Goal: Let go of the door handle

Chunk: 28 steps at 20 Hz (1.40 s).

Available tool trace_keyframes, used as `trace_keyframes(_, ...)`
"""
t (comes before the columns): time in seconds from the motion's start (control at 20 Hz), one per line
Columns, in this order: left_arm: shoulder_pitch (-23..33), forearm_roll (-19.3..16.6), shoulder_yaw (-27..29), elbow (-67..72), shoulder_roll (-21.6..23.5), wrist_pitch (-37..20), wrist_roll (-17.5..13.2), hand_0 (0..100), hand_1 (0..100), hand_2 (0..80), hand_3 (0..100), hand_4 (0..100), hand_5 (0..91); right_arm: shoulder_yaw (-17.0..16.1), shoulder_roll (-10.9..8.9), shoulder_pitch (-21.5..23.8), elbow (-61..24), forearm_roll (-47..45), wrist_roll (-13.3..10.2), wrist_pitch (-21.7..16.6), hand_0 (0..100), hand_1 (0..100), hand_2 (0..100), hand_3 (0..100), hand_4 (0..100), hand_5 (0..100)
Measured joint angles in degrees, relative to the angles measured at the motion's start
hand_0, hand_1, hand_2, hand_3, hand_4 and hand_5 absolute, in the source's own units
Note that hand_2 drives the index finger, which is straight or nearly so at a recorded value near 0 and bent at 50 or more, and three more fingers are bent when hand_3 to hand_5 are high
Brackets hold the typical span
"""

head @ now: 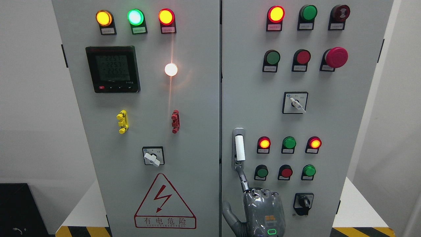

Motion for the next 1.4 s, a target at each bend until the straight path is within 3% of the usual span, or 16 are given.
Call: trace_keyframes(1.4,0.00,0.00,0.00,0.00,0.00,-0.01,0.00,12,56,0.0,0,0,0.0,-0.04,-0.01,-0.03,-1.60,0.01,0.31,-0.14,41,36,19,100,100,100)
